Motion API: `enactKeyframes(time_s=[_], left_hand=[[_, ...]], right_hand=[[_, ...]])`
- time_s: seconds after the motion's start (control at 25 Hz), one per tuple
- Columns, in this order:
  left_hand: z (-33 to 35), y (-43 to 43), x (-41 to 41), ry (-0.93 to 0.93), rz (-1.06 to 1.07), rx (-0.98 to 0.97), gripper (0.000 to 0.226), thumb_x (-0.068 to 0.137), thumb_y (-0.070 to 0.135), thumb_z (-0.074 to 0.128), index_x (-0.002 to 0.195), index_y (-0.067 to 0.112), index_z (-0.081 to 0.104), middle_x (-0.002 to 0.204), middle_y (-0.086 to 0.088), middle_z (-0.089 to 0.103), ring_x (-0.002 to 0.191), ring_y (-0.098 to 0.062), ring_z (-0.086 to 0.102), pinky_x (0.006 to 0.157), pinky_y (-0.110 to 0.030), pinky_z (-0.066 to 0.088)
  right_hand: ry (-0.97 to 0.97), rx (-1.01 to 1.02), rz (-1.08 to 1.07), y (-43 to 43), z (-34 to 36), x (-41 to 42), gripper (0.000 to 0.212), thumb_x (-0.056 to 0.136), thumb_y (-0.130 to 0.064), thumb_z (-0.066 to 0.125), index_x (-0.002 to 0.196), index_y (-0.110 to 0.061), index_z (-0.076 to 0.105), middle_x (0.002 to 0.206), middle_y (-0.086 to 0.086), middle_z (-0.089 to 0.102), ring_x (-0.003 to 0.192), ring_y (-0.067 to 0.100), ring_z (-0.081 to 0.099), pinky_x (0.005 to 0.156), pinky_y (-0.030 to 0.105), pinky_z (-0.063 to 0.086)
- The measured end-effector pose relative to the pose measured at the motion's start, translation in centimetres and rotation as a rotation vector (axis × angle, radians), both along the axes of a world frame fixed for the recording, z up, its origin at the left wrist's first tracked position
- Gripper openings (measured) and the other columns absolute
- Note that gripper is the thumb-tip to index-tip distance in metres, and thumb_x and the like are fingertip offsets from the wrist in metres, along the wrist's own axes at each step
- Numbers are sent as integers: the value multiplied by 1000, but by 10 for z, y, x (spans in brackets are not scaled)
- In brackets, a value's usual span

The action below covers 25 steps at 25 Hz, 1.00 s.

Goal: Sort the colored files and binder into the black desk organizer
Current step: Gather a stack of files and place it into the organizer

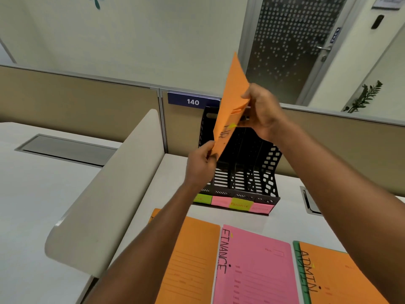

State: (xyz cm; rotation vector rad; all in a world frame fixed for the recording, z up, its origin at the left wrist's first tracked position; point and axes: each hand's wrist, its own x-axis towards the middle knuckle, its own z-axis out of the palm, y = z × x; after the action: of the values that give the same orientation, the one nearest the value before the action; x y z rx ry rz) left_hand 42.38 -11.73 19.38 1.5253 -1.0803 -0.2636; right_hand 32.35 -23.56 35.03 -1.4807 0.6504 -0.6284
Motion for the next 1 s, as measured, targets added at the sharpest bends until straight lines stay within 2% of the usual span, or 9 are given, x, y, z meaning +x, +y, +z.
enactKeyframes(time_s=[0.04, 0.12, 0.2, 0.24, 0.36, 0.48, 0.64, 0.8, 1.0], left_hand=[[-1, -2, 10, 87, -29, 25, 30, 93, 2, 56, 115, 19, 66, 102, -3, 71, 87, -15, 65, 71, -24, 54], [-6, -8, 26, 259, -93, 70, 35, 91, -1, 59, 111, 27, 66, 105, 3, 71, 94, -7, 67, 77, -25, 56], [-14, -15, 37, 347, -102, 114, 38, 89, -4, 61, 106, 30, 66, 101, 11, 70, 92, 0, 67, 77, -24, 52], [-21, -18, 42, 347, -87, 148, 37, 89, -4, 61, 108, 27, 66, 103, 9, 70, 96, -4, 67, 78, -25, 51], [-46, -21, 50, 256, -16, 309, 36, 89, -1, 59, 121, 15, 64, 118, -2, 68, 112, -24, 63, 86, -35, 55], [-72, -16, 49, 192, 32, 441, 40, 91, 6, 59, 131, 13, 59, 124, -9, 67, 111, -28, 63, 94, -45, 55], [-84, -9, 43, 150, 59, 453, 33, 93, 19, 63, 125, 15, 61, 116, -7, 70, 93, -20, 66, 77, -31, 58], [-87, 19, 48, 142, 141, 451, 41, 90, 29, 69, 128, 15, 59, 118, -4, 65, 103, -20, 63, 87, -35, 54], [-127, 106, 40, 172, 271, 616, 35, 89, 32, 70, 119, 15, 65, 115, -7, 67, 99, -19, 62, 83, -27, 46]], right_hand=[[31, -18, 30, -3, -3, 8, 34, 81, -27, 49, 112, -19, 61, 86, 1, 59, 83, 20, 64, 74, 40, 56], [92, -50, 88, -9, -9, 24, 52, 89, -22, 50, 140, -24, 48, 106, 4, 60, 97, 23, 65, 87, 45, 57], [141, -67, 98, -16, -17, 39, 60, 93, -19, 52, 150, -30, 37, 115, 4, 62, 106, 26, 66, 94, 48, 54], [161, -68, 89, -19, -22, 44, 62, 95, -19, 54, 152, -31, 33, 114, 3, 63, 107, 25, 67, 95, 49, 54], [236, -75, 49, -25, -43, 54, 70, 98, -18, 58, 155, -35, 22, 112, 1, 66, 100, 20, 72, 90, 47, 57], [313, -56, -3, -26, -73, 57, 75, 99, -18, 58, 157, -35, 15, 120, 9, 62, 99, 23, 72, 88, 47, 60], [315, 2, -32, -19, -97, 60, 68, 101, -32, 53, 157, -30, 15, 122, 14, 66, 104, 28, 70, 90, 48, 58], [315, 48, -123, -8, -105, 45, 69, 100, -51, 45, 158, -27, 16, 150, 12, 46, 123, 34, 58, 98, 50, 53], [385, 131, -142, 44, -164, -9, 58, 99, -51, 47, 146, -18, 41, 138, 8, 53, 110, 27, 62, 95, 45, 56]])
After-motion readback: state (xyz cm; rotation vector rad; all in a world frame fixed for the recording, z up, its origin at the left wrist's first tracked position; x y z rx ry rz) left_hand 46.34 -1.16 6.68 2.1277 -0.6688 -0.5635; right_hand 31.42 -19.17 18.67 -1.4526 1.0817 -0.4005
